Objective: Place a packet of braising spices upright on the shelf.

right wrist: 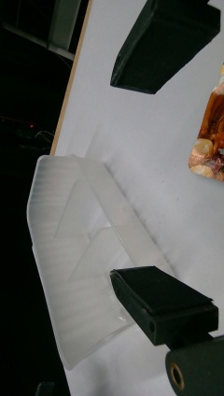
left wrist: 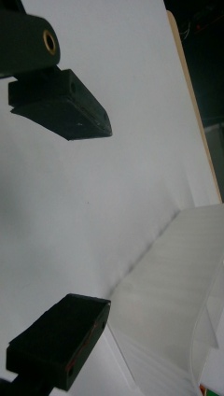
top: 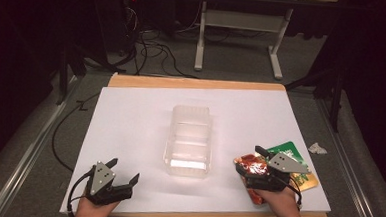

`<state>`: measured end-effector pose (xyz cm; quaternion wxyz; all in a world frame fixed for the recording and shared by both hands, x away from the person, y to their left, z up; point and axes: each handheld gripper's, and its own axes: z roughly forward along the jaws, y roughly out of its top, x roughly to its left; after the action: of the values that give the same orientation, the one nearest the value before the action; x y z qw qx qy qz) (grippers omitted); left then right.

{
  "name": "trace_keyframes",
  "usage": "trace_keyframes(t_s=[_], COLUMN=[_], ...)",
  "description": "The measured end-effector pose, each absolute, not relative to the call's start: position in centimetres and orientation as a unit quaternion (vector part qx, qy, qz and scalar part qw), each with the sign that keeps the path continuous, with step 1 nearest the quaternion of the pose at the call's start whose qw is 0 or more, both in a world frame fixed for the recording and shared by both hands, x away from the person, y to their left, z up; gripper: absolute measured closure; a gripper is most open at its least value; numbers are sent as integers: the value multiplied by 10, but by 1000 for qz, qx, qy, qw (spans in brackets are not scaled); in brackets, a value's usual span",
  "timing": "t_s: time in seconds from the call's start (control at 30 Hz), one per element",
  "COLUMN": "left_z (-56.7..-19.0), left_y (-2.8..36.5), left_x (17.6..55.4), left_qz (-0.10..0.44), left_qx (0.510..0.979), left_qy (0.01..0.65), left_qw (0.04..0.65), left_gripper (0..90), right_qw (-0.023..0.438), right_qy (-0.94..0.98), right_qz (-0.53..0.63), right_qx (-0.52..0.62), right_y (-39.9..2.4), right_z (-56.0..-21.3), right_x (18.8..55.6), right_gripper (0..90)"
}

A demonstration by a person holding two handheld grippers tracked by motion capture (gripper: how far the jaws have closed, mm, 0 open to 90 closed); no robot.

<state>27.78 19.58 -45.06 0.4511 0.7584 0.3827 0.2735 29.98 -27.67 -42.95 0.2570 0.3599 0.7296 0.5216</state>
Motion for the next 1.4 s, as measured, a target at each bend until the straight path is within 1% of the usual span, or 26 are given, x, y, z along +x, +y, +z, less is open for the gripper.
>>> trace_keyframes(t_s=[0.17, 0.5, 0.63, 0.7, 0.83, 0.9, 1.03, 1.1, 1.2, 1.4], left_z=[-453, -452, -452, -452, -452, -451, -451, -451, -450, -450], left_y=[192, 189, 188, 187, 184, 183, 179, 178, 174, 165], left_x=[283, 285, 286, 287, 289, 291, 295, 296, 301, 308], left_qz=[264, 258, 258, 259, 257, 257, 255, 255, 252, 251], left_qx=[762, 763, 763, 763, 765, 766, 768, 768, 770, 770], left_qy=[381, 379, 379, 378, 376, 374, 369, 368, 363, 361], left_qw=[451, 456, 455, 456, 455, 455, 458, 459, 461, 463], left_gripper=[147, 144, 144, 144, 144, 144, 144, 144, 144, 145], right_qw=[245, 237, 237, 234, 250, 251, 259, 260, 261, 263], right_qy=[730, 728, 722, 719, 709, 706, 695, 691, 675, 664], right_qz=[519, 519, 515, 510, 501, 499, 487, 487, 474, 457], right_qx=[371, 379, 397, 411, 429, 436, 461, 467, 501, 530], right_y=[-282, -290, -303, -310, -333, -337, -360, -364, -384, -406], right_z=[-433, -433, -432, -432, -432, -432, -437, -438, -443, -450], right_x=[302, 301, 302, 302, 300, 299, 294, 294, 291, 284], right_gripper=[37, 13, 14, 20, 62, 68, 113, 113, 112, 112])
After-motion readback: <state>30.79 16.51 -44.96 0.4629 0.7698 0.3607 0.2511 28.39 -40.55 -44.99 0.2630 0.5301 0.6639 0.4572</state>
